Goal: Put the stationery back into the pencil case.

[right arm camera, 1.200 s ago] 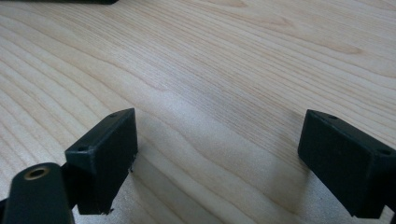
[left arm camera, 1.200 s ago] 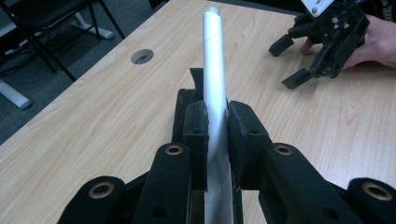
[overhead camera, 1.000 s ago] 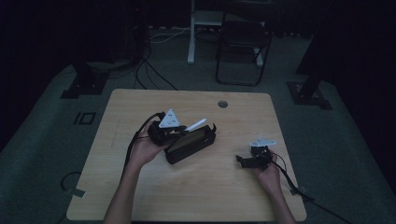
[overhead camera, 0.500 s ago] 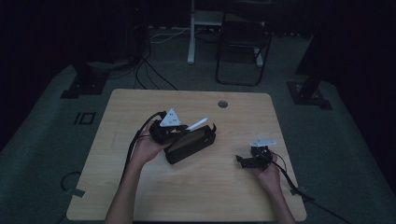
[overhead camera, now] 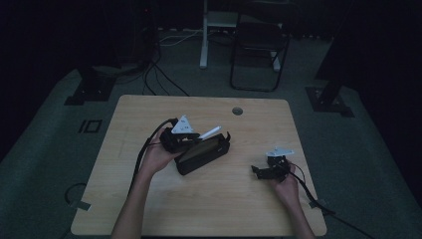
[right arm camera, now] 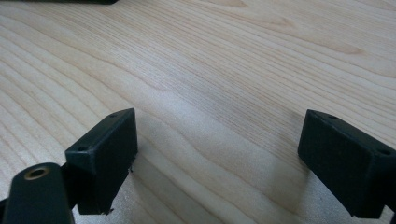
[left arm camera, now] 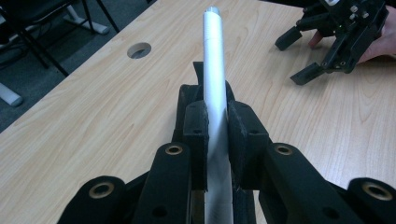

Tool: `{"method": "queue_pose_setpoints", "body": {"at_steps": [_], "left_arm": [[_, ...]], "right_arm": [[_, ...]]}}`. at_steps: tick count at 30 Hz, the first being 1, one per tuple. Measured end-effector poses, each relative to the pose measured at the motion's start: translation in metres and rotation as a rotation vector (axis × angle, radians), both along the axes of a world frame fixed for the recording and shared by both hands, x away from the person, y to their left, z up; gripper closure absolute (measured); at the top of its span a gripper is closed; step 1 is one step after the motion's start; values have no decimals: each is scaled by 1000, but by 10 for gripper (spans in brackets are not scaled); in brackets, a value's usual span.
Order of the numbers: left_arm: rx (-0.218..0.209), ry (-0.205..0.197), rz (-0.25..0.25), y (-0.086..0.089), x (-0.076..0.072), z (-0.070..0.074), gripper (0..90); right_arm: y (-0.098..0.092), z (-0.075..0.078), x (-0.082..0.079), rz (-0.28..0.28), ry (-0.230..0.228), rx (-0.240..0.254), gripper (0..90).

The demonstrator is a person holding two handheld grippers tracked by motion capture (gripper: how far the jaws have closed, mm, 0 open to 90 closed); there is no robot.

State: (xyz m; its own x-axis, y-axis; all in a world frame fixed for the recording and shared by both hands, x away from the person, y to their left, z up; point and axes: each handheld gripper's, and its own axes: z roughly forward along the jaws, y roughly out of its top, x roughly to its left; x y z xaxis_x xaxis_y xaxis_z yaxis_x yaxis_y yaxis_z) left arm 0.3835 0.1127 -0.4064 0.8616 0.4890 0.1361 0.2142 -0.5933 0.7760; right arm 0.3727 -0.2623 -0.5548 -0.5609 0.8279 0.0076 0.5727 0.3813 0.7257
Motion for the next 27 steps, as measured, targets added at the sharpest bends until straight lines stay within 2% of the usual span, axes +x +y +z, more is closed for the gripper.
{"method": "queue_pose_setpoints", "body": {"at_steps": [27], "left_arm": [[42, 57, 30, -3, 14, -19, 787]], "right_arm": [[0, 0, 0, 1, -3, 0, 120]]}}
